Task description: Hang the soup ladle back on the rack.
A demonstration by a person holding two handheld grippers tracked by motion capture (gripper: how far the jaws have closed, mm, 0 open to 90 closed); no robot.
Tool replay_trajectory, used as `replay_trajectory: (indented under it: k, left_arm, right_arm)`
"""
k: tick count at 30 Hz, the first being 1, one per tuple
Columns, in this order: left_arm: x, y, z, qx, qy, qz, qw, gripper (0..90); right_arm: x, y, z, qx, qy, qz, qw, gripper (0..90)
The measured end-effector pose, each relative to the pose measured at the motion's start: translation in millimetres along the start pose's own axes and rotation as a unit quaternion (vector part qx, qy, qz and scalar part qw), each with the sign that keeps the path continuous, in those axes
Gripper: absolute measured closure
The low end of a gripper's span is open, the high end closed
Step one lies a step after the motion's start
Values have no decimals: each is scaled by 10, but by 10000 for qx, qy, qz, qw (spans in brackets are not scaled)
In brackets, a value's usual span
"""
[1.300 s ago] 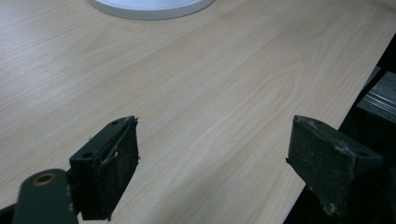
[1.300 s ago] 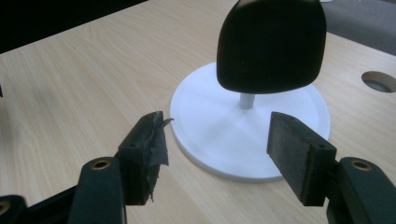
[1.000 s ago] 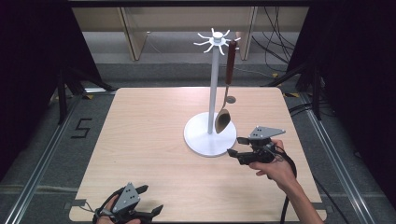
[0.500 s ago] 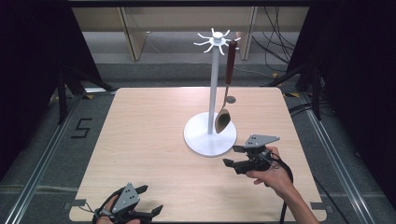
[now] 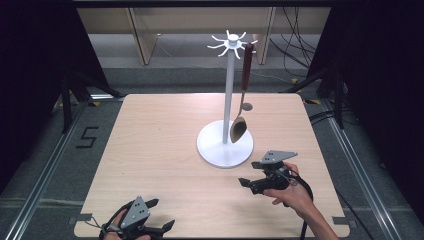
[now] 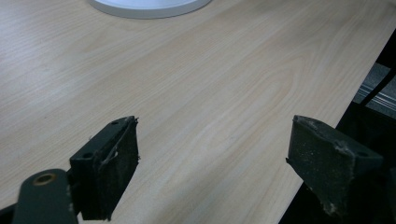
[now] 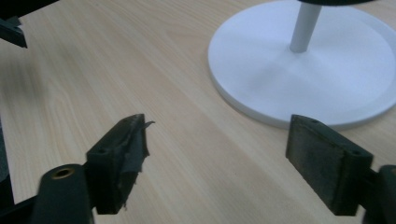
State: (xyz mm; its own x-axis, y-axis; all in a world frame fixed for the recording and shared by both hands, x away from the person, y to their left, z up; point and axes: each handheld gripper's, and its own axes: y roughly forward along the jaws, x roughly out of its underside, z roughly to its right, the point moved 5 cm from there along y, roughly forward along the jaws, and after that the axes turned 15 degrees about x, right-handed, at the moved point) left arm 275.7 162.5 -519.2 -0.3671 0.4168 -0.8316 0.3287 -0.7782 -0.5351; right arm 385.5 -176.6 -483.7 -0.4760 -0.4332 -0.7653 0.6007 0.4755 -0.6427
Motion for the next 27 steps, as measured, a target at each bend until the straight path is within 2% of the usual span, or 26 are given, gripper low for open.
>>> replay_trajectory:
  k: [3, 4, 5, 6, 7, 8, 9, 11, 13, 14, 16, 17, 18, 20, 21, 22, 23, 24, 25, 26, 27]
  left_arm:
    - [-3, -1, -10, -5, 64, -20, 10000, 156]
    - [7, 3, 3, 12, -25, -32, 10000, 156]
    - [19, 7, 23, 26, -212, -39, 9998, 156]
    - [13, 10, 18, -14, -165, 9, 9999, 156]
    - [2, -3, -12, 0, 72, -65, 10000, 156]
    - [-1, 28, 28, 37, -183, 143, 9997, 156]
    - [11, 22, 36, 55, -243, 69, 9997, 156]
    - [8, 30, 39, 57, -276, 128, 9995, 156]
    - [1, 6, 0, -2, -13, 18, 10000, 156]
    - [0, 6, -2, -2, 6, 17, 10000, 156]
    - [7, 11, 17, 57, -101, 33, 9999, 156]
    - [7, 5, 4, 12, -48, 10, 10000, 156]
    - [10, 10, 22, 5, -207, 60, 9998, 156]
    - [1, 6, 1, 3, -3, 19, 10000, 156]
    - [6, 10, 12, 58, -60, 19, 10000, 156]
    - [4, 22, 24, 58, -145, 95, 9998, 156]
    - [7, 4, 5, 19, -52, 3, 10000, 156]
    - [8, 12, 25, 26, -210, 77, 9997, 156]
    - [7, 9, 22, 12, -179, 61, 9998, 156]
    - [3, 2, 0, -2, 2, 11, 10000, 156]
    - [5, 4, 3, 20, -9, 2, 10000, 156]
  right_arm:
    - [39, 3, -21, 26, 120, -75, 9999, 200]
    - [45, 7, -14, 35, 68, -42, 10000, 200]
    - [54, 5, -31, 5, 68, -48, 10000, 199]
    - [59, 12, -31, 14, 17, -11, 10000, 199]
    - [65, 8, -43, -22, 24, -29, 10000, 199]
    - [74, 3, -73, -9, 94, -24, 10000, 199]
    - [83, -1, -86, 20, 105, -44, 9999, 200]
    - [91, -8, -93, 64, 27, 6, 10000, 204]
    - [98, -12, -113, 57, -80, 100, 9999, 205]
    - [112, -18, -129, 66, -69, 42, 9999, 205]
    - [126, -33, -155, 120, -139, 57, 9998, 205]
    - [130, -37, -172, 51, -152, 64, 9999, 205]
    - [139, -54, -206, 65, -4, 46, 10000, 204]
    - [147, -48, -205, 13, -189, 126, 9997, 205]
    - [168, -66, -226, 59, -77, 29, 9999, 205]
    - [173, -52, -214, 65, -181, 112, 9998, 205]
    - [188, -57, -222, 62, -147, 52, 9999, 205]
    - [199, -42, -229, 11, -207, 88, 9997, 205]
    - [217, -39, -226, 67, -219, 79, 9997, 205]
    - [230, -41, -230, 60, -226, 39, 9997, 206]
    - [245, -53, -231, 90, -190, -55, 9998, 207]
